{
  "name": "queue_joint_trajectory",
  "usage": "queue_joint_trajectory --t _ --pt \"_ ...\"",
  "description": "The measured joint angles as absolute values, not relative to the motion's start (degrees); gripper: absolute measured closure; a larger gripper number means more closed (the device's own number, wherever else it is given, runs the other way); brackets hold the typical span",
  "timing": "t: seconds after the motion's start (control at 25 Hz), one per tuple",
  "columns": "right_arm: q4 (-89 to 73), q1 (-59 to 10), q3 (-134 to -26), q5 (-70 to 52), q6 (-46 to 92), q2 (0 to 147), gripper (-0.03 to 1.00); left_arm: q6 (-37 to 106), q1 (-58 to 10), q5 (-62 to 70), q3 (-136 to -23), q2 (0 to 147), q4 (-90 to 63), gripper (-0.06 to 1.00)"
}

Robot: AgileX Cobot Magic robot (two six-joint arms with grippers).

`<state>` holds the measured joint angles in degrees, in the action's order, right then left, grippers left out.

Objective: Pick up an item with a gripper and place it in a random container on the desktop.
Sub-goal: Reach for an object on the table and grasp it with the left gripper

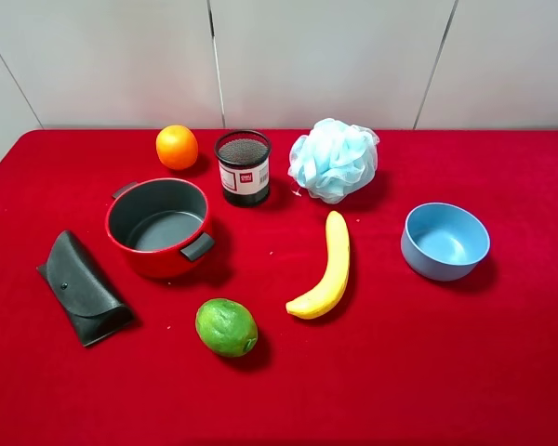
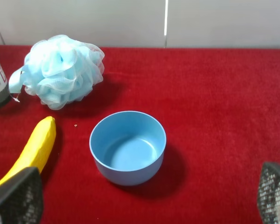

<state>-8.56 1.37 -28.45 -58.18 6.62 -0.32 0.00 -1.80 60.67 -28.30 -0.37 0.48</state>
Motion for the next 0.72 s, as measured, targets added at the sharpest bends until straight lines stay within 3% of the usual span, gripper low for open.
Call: queue_joint_trajectory --t 0.72 --pt "-8.6 1.4 -28.4 -58.2 6.6 -0.3 0.27 0.0 -1.8 60.7 -28.3 -0.4 0.5 -0.04"
